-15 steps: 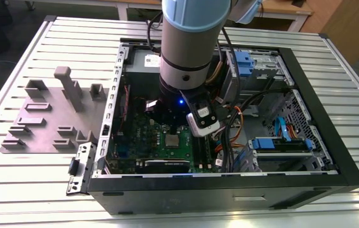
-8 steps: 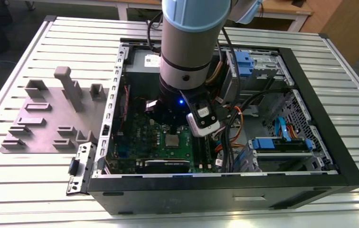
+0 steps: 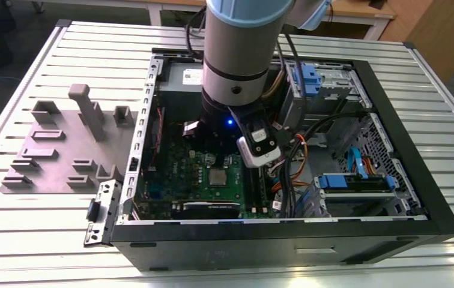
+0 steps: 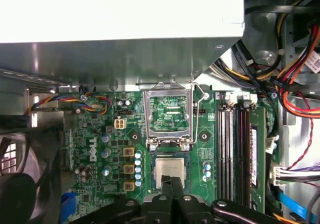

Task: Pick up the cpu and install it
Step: 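Close the cpu cover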

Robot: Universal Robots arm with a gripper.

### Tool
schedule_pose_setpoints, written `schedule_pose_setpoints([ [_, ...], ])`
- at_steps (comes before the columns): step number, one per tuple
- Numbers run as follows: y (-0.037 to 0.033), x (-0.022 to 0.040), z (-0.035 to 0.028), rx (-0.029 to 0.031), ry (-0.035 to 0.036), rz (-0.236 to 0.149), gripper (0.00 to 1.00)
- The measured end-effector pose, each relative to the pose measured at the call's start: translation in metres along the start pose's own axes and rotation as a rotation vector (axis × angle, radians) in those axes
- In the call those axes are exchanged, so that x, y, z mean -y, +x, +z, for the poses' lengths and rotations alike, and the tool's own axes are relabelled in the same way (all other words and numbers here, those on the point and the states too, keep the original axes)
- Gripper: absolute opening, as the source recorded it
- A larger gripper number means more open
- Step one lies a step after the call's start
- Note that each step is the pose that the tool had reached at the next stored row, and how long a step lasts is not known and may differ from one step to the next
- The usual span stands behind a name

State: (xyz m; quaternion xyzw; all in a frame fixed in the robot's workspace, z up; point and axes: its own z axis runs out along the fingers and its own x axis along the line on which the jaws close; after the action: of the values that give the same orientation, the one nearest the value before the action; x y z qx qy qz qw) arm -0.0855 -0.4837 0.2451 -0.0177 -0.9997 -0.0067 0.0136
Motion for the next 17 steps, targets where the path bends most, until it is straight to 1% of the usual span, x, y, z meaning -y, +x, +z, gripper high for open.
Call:
schedule_pose_setpoints([
  [8, 0.0004, -0.0002, -0.0131, 0.0000, 0.0000, 0.000, 0.11],
  [17, 0.0007, -0.0003, -0.0249, 0.0000, -0.0001, 0.000, 0.11],
])
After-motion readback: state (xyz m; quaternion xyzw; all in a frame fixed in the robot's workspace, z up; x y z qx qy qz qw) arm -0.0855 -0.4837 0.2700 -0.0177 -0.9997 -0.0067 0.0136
